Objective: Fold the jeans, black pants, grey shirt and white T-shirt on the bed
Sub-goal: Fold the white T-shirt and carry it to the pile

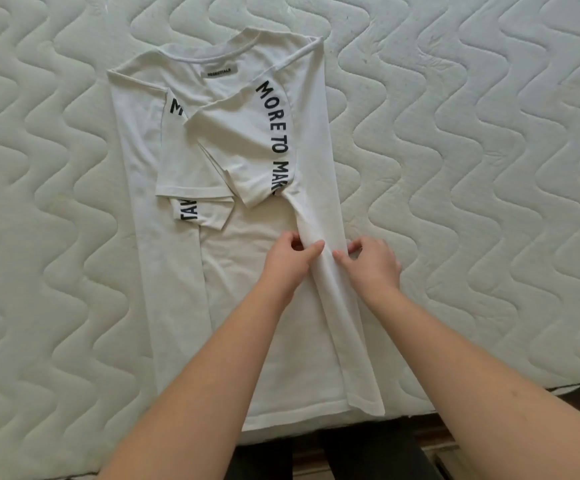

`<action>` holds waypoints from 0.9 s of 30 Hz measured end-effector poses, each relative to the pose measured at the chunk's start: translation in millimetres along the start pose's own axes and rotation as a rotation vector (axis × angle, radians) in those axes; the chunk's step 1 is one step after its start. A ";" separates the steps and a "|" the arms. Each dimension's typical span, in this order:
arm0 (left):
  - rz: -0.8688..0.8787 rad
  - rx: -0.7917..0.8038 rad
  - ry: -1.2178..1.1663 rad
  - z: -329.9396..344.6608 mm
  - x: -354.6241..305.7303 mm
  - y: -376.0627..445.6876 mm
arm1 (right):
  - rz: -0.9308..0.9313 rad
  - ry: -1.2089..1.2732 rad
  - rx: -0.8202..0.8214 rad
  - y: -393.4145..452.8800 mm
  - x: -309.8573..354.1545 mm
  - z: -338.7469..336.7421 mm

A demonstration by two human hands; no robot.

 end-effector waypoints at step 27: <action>-0.119 0.158 0.564 16.3 174.2 -135.8 | 0.006 0.010 0.344 -117.3 -97.3 42.3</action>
Point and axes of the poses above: each hand's wrist, its own y-axis towards the middle knuckle, its own z-axis out of the palm, x = y × z, the point moved 6 cm from there along y, towards the middle knuckle, and after that the axes turned 2 degrees about y, right-handed, at the moved point
